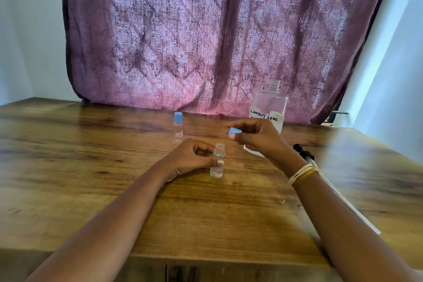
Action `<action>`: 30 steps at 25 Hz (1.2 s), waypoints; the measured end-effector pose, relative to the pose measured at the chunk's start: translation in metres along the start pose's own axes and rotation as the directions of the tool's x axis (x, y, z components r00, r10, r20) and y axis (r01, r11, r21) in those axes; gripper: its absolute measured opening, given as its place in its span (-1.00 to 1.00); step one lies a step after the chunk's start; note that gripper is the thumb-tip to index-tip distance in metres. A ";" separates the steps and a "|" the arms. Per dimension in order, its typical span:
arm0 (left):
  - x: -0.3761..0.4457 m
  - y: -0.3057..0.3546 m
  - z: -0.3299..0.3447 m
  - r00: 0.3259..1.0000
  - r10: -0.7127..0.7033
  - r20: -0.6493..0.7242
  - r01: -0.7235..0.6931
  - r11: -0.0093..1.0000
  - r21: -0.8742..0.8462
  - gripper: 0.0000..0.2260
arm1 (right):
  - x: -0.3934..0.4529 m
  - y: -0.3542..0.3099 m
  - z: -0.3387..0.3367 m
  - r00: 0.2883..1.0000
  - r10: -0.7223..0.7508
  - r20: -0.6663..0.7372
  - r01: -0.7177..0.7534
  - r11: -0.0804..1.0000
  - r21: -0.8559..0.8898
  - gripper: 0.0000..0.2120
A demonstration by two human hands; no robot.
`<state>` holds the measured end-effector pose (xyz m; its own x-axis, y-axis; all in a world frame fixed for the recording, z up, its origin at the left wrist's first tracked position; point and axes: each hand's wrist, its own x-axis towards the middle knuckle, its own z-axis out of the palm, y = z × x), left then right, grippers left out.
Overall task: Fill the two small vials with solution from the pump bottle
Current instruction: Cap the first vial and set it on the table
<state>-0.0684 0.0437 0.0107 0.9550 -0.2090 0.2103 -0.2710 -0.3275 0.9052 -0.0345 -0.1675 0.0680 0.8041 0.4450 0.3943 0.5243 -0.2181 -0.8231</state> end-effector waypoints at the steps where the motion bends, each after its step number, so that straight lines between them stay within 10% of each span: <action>1: 0.000 0.000 0.001 1.000 0.004 0.005 -0.004 1.000 -0.006 -0.81 | -0.006 -0.005 0.001 1.000 -0.002 -0.019 0.003 0.996 0.085 -0.77; 14: -0.003 0.003 0.004 0.999 0.040 -0.006 -0.040 0.999 -0.031 -0.83 | -0.014 -0.006 0.023 0.991 -0.063 0.115 0.060 0.998 0.032 -0.71; 22: -0.004 0.002 0.005 0.996 0.082 -0.032 -0.082 0.997 0.010 -0.84 | -0.014 0.007 0.041 0.984 -0.117 -0.132 0.070 0.946 -0.316 -0.62; 27: -0.004 0.002 0.005 0.999 0.044 -0.020 -0.045 0.998 -0.036 -0.86 | -0.011 -0.001 0.026 0.989 0.004 0.146 -0.039 0.972 0.234 -0.64; 30: -0.004 0.003 0.005 0.999 0.040 -0.020 -0.041 0.999 -0.027 -0.85 | -0.012 -0.002 0.020 0.985 -0.074 0.154 0.043 0.979 0.197 -0.62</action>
<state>-0.0736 0.0390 0.0105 0.9457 -0.2031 0.2539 -0.3061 -0.2933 0.9057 -0.0505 -0.1545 0.0565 0.7102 0.5887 0.3861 0.4925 -0.0235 -0.8700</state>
